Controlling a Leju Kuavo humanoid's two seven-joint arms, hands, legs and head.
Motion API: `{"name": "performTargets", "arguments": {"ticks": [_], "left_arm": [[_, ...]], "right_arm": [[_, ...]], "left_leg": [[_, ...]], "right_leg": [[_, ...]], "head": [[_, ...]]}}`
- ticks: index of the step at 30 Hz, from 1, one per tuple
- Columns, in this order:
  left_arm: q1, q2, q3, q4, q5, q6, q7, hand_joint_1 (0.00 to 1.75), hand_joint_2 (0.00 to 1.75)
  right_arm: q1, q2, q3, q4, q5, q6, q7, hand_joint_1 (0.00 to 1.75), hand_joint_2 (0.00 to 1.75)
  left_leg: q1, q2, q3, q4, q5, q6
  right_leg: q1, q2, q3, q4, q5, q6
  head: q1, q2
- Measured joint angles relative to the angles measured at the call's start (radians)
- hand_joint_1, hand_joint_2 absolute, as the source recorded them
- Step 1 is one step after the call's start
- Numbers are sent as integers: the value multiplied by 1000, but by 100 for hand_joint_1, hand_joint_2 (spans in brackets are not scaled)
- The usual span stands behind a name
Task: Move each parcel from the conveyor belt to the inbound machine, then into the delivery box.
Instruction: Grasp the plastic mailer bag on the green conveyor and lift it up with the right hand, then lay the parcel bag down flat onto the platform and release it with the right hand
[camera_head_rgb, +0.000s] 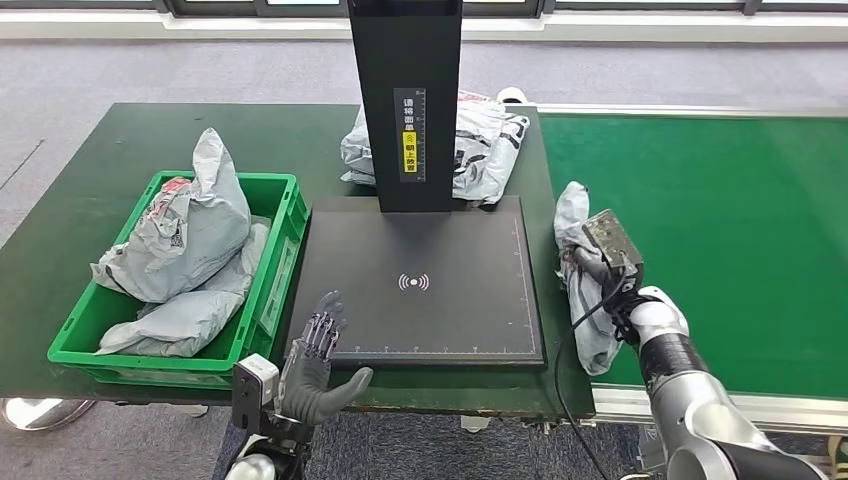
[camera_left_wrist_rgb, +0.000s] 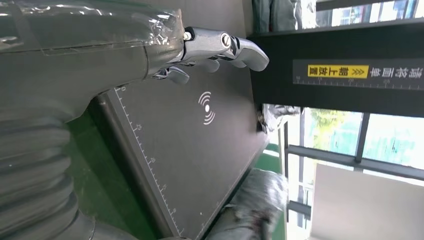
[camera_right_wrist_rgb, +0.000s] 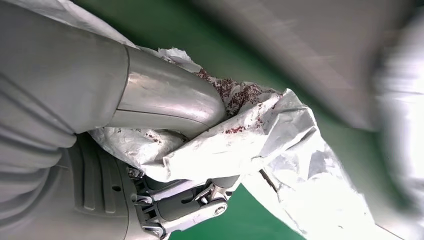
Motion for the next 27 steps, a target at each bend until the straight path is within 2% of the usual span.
{"name": "performTargets", "arguments": {"ticks": [3, 6, 10, 19, 23, 27], "left_arm": [[8, -4, 0, -4, -7, 20, -2, 0, 175], [18, -11, 0, -12, -19, 35, -1, 0, 175], [28, -25, 6, -17, -32, 43, 0, 0, 175], [15, -63, 38, -13, -65, 43, 7, 0, 175], [-1, -78, 48, -4, -78, 37, 10, 0, 175], [-28, -89, 52, 13, -91, 28, 12, 0, 175]], "right_arm": [[18, 21, -21, -93, -203, 31, -14, 175, 175], [69, 44, -22, -248, -382, 8, 1, 175, 175], [139, 60, -21, -467, -490, -43, 17, 175, 175], [243, 80, -5, -819, -492, -139, 15, 175, 175], [244, 87, 5, -866, -457, -174, 23, 175, 175], [205, 99, 33, -816, -400, -196, 37, 175, 175]], "left_leg": [[0, -1, 0, 0, 0, 0], [1, -5, -1, 0, 0, 0], [1, -9, -1, 0, 0, 0], [0, -9, -1, 0, 0, 1], [0, -9, -2, 0, 1, 1], [0, -8, -1, 0, 1, 1]], "right_leg": [[1, -2, 0, 0, 0, 0], [1, -5, 1, 0, -1, 0], [0, -8, 2, 0, -2, 0], [-2, -9, 2, -1, -2, 1], [-2, -9, 2, 0, -2, 1], [-2, -8, 3, 0, -2, 1]], "head": [[0, 0], [0, 0], [0, 0], [0, 0], [0, 0], [0, 0]]}}
